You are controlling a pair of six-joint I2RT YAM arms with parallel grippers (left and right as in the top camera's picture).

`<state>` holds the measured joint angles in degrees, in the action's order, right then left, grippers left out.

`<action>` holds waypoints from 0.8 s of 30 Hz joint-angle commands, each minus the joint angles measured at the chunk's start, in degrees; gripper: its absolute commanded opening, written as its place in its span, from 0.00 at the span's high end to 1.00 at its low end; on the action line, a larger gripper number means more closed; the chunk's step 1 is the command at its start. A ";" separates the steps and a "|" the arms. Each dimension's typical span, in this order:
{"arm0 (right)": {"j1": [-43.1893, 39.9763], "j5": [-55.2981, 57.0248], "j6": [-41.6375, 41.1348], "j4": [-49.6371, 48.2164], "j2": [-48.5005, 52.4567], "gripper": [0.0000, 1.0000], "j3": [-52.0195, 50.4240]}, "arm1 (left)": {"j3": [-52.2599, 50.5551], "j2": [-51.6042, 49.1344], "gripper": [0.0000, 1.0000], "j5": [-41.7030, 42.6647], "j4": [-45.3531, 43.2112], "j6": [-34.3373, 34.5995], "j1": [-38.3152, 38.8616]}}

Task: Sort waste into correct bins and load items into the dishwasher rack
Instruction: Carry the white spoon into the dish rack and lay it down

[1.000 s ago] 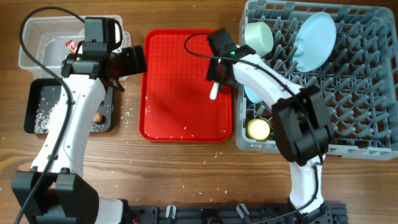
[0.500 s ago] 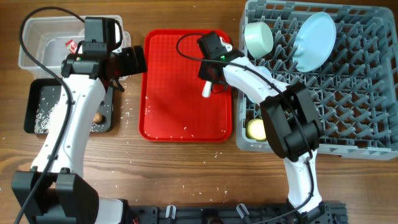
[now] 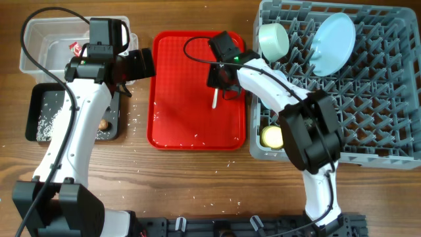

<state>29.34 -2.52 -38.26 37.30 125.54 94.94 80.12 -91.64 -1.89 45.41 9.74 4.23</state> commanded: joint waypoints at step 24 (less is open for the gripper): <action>-21.68 23.47 -44.33 22.12 -34.56 0.96 -24.02 | 0.52 -0.44 0.00 -0.57 -0.13 -0.28 0.00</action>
<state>9.32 21.47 -74.26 60.90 91.20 73.71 80.12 -91.68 -1.89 45.41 9.74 4.23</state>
